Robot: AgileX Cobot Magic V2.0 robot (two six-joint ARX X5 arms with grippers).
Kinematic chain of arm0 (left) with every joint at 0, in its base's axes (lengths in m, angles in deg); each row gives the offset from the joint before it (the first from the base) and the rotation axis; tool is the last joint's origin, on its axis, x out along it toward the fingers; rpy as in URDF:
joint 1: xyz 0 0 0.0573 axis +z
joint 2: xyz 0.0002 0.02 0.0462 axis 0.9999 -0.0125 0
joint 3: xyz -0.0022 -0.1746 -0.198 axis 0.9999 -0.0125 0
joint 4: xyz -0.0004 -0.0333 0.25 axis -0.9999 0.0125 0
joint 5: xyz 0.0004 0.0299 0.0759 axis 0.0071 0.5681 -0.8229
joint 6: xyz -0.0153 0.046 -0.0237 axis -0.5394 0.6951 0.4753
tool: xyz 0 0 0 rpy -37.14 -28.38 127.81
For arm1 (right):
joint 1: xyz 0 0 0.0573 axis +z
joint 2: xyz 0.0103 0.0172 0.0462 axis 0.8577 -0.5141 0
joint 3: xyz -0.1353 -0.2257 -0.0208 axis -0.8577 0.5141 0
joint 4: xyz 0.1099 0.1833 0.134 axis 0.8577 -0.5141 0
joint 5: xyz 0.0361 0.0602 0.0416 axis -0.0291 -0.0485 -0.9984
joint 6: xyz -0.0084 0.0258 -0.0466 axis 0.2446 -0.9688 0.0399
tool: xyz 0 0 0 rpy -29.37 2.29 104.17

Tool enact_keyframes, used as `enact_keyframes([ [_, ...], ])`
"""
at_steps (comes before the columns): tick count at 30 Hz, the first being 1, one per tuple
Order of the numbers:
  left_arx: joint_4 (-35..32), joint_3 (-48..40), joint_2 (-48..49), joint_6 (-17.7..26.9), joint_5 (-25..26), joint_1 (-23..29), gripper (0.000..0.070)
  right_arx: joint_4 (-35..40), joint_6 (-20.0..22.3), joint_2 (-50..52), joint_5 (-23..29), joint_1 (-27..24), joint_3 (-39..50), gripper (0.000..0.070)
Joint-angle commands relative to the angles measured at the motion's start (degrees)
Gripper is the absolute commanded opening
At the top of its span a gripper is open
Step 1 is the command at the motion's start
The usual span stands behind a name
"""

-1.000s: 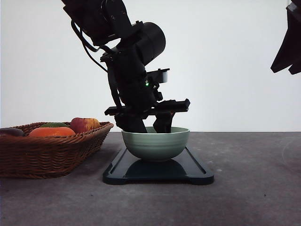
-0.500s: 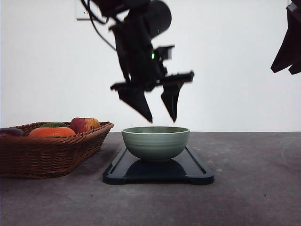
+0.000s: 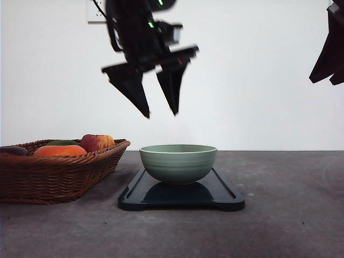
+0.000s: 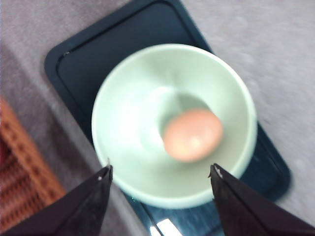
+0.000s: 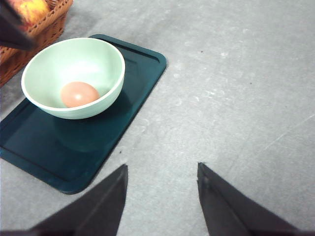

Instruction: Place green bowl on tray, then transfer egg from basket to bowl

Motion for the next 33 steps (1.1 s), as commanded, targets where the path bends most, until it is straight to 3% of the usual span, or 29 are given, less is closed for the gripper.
enact_keyframes([
  [1,-2.6,-3.3,2.5,0.1,0.4,-0.6,0.0396,0.4,0.3,-0.3,0.0,0.2,-0.1,0.0278],
  [8,-16.1,-24.3,18.4,-2.2,0.9,-0.4,0.0396,0.4,0.3,-0.3,0.0,0.2,-0.1,0.0278],
  [13,-20.6,-36.5,29.6,-2.1,0.9,1.1,0.0396,0.3,0.3,-0.3,0.0,0.2,-0.1,0.0278],
  [23,-21.1,-50.3,49.2,0.3,0.9,9.0,0.039,0.3,0.3,-0.3,-0.6,0.2,-0.1,0.0278],
  [29,-20.9,-54.6,58.0,1.0,0.9,15.6,0.0391,0.6,1.0,-0.3,-6.0,0.2,-0.1,0.0278],
  [33,-20.9,-57.6,61.9,1.2,0.9,19.6,0.0391,0.6,1.0,-0.3,-6.7,0.3,-0.1,0.0279],
])
